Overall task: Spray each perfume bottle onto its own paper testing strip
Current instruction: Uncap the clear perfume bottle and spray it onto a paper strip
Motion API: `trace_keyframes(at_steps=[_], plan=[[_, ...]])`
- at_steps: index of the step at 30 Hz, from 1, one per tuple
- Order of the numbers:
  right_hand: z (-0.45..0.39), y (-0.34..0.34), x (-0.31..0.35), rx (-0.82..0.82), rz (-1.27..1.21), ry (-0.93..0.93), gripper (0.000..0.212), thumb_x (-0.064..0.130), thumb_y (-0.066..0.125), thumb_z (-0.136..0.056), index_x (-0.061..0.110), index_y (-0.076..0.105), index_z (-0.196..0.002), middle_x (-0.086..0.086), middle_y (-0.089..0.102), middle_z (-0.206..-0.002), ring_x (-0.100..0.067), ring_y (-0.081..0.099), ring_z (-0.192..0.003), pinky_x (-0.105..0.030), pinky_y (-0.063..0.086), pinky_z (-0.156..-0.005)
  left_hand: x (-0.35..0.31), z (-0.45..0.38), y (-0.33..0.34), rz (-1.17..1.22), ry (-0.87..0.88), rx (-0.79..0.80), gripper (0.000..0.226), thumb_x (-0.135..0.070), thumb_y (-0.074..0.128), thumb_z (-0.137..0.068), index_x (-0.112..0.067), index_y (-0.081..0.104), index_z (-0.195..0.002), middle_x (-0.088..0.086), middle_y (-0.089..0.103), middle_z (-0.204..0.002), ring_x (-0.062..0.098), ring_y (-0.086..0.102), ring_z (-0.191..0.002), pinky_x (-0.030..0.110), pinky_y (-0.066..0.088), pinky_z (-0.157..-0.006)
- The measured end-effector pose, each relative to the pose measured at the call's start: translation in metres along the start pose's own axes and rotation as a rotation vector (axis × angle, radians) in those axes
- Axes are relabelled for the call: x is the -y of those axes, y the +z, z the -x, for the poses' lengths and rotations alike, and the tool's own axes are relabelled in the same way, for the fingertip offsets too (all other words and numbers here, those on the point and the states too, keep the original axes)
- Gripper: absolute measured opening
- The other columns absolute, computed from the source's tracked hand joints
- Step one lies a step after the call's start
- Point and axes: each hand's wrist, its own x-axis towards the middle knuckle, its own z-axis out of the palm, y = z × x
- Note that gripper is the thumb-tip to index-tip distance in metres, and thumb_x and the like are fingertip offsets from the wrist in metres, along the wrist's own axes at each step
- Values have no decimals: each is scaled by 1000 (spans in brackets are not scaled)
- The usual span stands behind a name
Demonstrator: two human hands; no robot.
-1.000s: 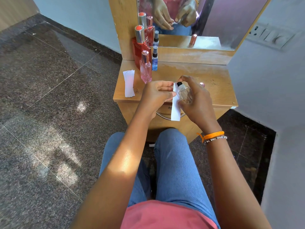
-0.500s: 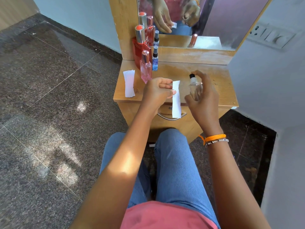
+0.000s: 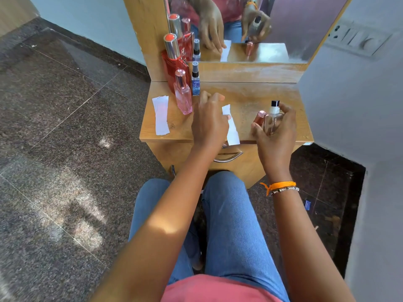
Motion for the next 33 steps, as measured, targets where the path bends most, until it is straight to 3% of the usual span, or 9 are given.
trace_keyframes(at_steps=[5,9,13,15,17,20,25,30,33], plan=[[-7,1,-1,-23,2,-17,56,6,70,-76,7,44,-126,-10,54,-121,-24,54,-110,-33,45,-95,11,28,-4,-146,48,66,44,-31,73,-76,-26,62,-119,2,51,-118,23,44,-108,28,36,-81],[-14,3,2,21,-37,18,53,-1,66,-78,7,43,-126,-1,56,-102,8,57,-84,-2,39,-70,14,21,-3,-146,40,94,43,-33,71,-79,-28,61,-121,2,50,-118,22,43,-108,26,33,-83],[-18,4,0,30,-33,30,49,2,65,-81,9,43,-124,18,50,-82,6,53,-69,-11,39,-62,14,13,-2,-153,46,112,43,-32,69,-81,-27,59,-123,3,50,-120,22,42,-108,26,33,-85],[-16,3,1,36,-67,38,49,3,67,-80,9,43,-123,20,50,-80,12,55,-69,-7,39,-61,13,14,-3,-132,66,104,42,-31,66,-84,-26,58,-125,2,50,-121,21,41,-108,22,29,-85],[-11,2,4,73,-140,21,52,3,71,-78,12,44,-122,16,55,-82,12,56,-68,-4,40,-63,9,16,-6,-11,114,112,36,-26,58,-90,-22,58,-126,3,52,-121,21,44,-110,21,32,-90],[-1,0,10,211,-244,-41,57,3,73,-75,18,43,-121,6,57,-77,-1,53,-60,-15,43,-58,-4,25,-16,271,96,340,34,-23,50,-95,-19,56,-128,4,63,-118,15,56,-108,30,45,-93],[7,-6,20,308,-332,-70,65,3,75,-73,19,41,-126,1,56,-72,-5,50,-58,-19,43,-55,6,24,-25,513,-82,458,33,-33,65,-82,-22,67,-113,-2,72,-102,14,66,-99,43,53,-92],[15,-6,29,332,-337,-77,83,10,82,-69,19,31,-134,2,52,-94,-12,55,-72,-29,51,-66,-2,25,-40,791,-194,304,15,-16,54,-93,-10,67,-98,6,67,-86,17,67,-81,23,58,-75],[22,-5,31,394,-334,-87,86,14,83,-68,20,29,-135,-12,58,-94,-23,59,-74,-30,51,-68,-7,21,-47,945,-216,172,18,-17,49,-96,-10,64,-89,7,67,-85,16,68,-84,22,57,-78]])
